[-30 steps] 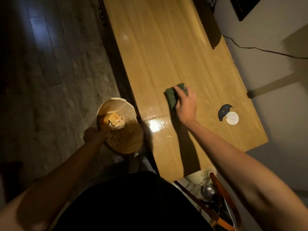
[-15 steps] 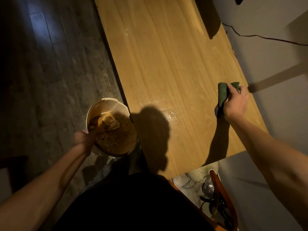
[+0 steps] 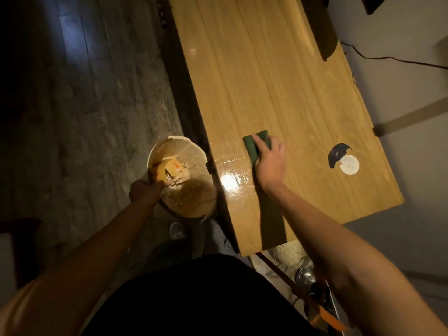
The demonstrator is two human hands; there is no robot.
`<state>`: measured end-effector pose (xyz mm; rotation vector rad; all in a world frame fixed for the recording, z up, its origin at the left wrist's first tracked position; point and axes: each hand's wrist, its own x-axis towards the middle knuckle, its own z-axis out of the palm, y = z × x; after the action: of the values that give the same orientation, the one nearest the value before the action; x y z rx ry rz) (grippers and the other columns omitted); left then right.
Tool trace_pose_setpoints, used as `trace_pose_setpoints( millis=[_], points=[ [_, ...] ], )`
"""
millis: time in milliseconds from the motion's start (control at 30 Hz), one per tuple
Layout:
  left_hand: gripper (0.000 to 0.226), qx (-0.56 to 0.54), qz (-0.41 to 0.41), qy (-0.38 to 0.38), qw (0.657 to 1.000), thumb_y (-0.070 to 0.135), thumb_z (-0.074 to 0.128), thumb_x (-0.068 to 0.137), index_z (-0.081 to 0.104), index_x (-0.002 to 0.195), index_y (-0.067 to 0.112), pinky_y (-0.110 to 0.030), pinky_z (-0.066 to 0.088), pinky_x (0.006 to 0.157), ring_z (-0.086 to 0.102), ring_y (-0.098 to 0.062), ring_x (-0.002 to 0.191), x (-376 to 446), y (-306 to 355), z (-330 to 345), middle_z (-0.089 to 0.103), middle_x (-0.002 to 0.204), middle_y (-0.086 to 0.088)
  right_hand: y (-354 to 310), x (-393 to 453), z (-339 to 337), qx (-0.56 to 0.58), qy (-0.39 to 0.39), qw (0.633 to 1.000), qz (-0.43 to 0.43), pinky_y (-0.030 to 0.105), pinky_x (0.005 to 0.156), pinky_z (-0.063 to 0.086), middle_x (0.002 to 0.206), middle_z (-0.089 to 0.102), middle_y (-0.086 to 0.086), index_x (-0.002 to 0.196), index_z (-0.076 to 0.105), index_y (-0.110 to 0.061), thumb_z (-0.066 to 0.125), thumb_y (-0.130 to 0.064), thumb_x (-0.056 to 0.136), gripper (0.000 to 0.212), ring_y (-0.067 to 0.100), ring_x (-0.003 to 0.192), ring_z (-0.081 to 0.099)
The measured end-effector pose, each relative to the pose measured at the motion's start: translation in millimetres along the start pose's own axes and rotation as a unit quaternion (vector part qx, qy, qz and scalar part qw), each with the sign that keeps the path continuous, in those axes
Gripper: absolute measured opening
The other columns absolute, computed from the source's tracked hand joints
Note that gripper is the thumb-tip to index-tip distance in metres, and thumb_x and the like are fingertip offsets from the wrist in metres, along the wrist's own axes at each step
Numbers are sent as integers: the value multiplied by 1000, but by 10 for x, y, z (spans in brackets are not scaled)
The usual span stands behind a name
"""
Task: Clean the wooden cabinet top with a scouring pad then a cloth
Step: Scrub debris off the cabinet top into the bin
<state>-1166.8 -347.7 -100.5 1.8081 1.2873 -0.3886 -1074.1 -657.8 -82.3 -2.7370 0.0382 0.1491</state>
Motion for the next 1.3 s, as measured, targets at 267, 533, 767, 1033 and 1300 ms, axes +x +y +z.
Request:
trace_pose_setpoints(
  millis=[267, 533, 767, 1033, 1300],
  points=[
    [41, -45, 49, -18, 998, 37, 81, 66, 62, 79, 3, -31, 44, 64, 59, -26, 74, -136, -165, -284, 60, 77, -12, -1463, -878, 880, -24, -221, 946, -234, 47, 109, 40, 151, 38, 6, 151, 41, -34, 55, -23, 100, 54, 35, 134, 33],
    [35, -15, 29, -35, 999, 37, 77, 69, 64, 87, 10, -26, 45, 59, 63, -27, 79, -153, -348, -376, 62, 76, -2, -1397, -1156, 569, 58, -102, 982, -150, 41, 93, 47, 140, 47, 7, 145, 51, -30, 57, -11, 95, 54, 30, 119, 43],
    [53, 33, 10, -28, 999, 37, 79, 75, 65, 113, 2, -41, 56, 85, 67, -35, 101, -181, -434, -243, 69, 111, -18, -312, -958, -179, 73, 12, 997, 12, 30, 97, 32, 141, 48, 9, 143, 55, -26, 53, -9, 98, 48, 26, 123, 44],
    [52, 65, -10, -7, 998, 37, 74, 84, 63, 118, 0, -46, 56, 88, 65, -38, 104, -291, -531, -155, 66, 114, -22, 1192, -454, -789, 27, 100, 983, 151, 45, 105, 41, 136, 49, 11, 138, 61, -24, 49, -2, 98, 47, 34, 126, 46],
    [55, -49, -31, 19, 998, 27, 78, 80, 61, 126, 1, -41, 52, 83, 64, -35, 108, -498, -517, 57, 66, 123, -21, 1888, -82, -869, 42, 74, 981, 174, 45, 106, 41, 136, 50, 13, 138, 60, -25, 45, -7, 101, 44, 33, 127, 46]
  ],
)
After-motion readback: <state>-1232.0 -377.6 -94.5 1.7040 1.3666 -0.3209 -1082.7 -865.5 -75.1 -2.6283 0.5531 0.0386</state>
